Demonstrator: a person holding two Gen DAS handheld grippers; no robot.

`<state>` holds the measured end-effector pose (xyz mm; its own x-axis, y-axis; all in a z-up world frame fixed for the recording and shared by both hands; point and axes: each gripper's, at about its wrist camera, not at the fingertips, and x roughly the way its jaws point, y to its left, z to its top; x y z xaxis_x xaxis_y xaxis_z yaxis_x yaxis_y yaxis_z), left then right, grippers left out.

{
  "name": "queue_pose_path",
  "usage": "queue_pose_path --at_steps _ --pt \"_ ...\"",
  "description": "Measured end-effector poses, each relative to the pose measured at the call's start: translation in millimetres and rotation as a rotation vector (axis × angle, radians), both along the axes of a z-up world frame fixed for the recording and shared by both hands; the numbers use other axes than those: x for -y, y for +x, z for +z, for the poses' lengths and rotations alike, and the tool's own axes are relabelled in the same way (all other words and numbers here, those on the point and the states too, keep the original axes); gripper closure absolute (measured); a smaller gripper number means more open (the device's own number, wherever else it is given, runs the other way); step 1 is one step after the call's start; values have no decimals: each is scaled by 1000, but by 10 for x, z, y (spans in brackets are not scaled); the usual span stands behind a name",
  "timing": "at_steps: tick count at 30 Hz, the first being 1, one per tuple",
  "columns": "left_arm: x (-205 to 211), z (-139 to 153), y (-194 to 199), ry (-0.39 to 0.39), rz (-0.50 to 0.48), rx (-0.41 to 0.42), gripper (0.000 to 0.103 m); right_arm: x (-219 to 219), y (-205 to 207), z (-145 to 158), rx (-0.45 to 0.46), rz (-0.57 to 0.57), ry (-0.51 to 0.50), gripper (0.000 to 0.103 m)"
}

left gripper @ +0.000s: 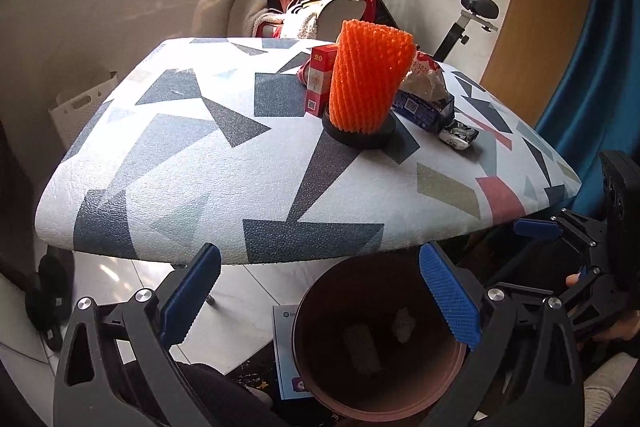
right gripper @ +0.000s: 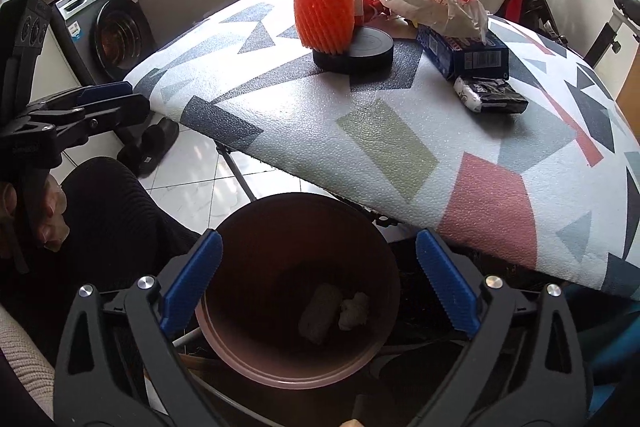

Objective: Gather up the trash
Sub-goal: 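Drop the foam sleeve in the bin with left tool while right tool drops the crumpled bag, then grasp the black 'Face' tissue pack with the right tool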

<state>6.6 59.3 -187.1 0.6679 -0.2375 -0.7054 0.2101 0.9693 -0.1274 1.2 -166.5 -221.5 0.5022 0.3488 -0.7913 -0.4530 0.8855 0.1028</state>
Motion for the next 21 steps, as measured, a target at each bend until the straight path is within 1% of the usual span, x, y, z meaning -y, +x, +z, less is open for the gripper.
queue_pose_path --at_steps 6,9,12,16,18,19,21 --pt "2 -9 4 5 4 0 6 43 11 6 7 -17 14 6" --pt "14 -5 5 19 11 5 6 69 33 5 22 -53 -3 6" --pt "56 -12 1 33 -7 4 6 148 74 5 30 -89 17 6" --pt "66 67 -40 15 -34 58 6 311 155 53 56 -150 68 6" --pt "62 103 -37 0 -42 70 6 381 204 83 76 -156 85 6" --pt "62 114 -27 -7 -47 67 6 398 238 99 87 -146 68 6" --pt "53 125 -1 -18 -47 61 6 428 319 123 114 -146 2 6"
